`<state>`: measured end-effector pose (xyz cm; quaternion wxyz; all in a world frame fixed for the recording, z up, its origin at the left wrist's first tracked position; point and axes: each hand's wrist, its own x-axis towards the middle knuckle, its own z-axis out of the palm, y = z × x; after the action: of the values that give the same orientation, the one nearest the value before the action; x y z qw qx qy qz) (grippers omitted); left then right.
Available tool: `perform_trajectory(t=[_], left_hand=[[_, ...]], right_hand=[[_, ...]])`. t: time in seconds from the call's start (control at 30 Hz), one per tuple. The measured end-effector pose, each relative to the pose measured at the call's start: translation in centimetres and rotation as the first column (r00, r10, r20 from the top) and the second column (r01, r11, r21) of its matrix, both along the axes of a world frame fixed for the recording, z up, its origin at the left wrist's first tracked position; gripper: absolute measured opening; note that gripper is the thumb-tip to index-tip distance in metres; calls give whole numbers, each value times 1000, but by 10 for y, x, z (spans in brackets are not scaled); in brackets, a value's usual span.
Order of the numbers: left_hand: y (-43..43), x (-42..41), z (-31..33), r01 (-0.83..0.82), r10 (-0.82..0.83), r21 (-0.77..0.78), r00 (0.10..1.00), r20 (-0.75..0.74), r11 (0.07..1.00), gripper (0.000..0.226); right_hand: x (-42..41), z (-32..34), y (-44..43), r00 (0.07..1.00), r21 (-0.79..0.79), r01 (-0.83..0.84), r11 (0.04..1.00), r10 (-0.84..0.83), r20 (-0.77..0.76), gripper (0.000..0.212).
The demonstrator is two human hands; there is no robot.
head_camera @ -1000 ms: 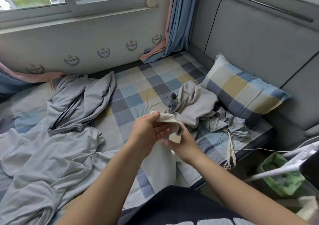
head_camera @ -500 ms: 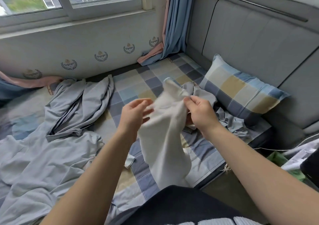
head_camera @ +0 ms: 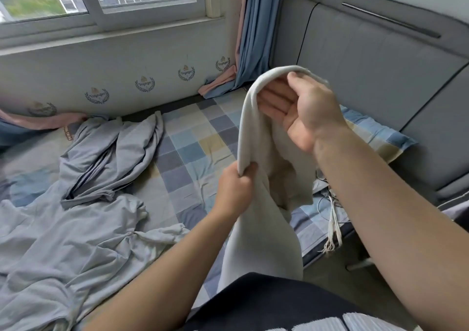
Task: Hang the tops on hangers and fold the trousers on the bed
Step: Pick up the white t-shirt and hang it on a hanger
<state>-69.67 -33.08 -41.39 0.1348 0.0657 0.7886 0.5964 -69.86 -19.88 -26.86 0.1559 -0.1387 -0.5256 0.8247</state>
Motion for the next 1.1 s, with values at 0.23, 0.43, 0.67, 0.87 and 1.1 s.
perform_trajectory(t=[0.23, 0.43, 0.67, 0.87, 1.1], left_hand=[[-17, -6, 28, -64, 28, 387, 995, 98, 920, 18], [-24, -21, 39, -166, 71, 425, 970, 231, 890, 20], [-40, -47, 36, -284, 195, 334, 941, 277, 898, 22], [-55, -48, 15, -363, 250, 274, 894, 371, 890, 23], [-52, -50, 24, -485, 169, 350, 745, 645, 802, 33]], right_hand=[[60, -111, 17, 947, 556, -257, 790, 93, 306, 38], [102, -175, -4, 852, 640, -457, 618, 96, 516, 61], [71, -149, 8, 937, 578, -153, 802, -69, 343, 18], [31, -95, 37, 964, 414, 110, 904, -199, 179, 23], [38, -96, 35, 980, 850, -43, 524, -143, 138, 53]])
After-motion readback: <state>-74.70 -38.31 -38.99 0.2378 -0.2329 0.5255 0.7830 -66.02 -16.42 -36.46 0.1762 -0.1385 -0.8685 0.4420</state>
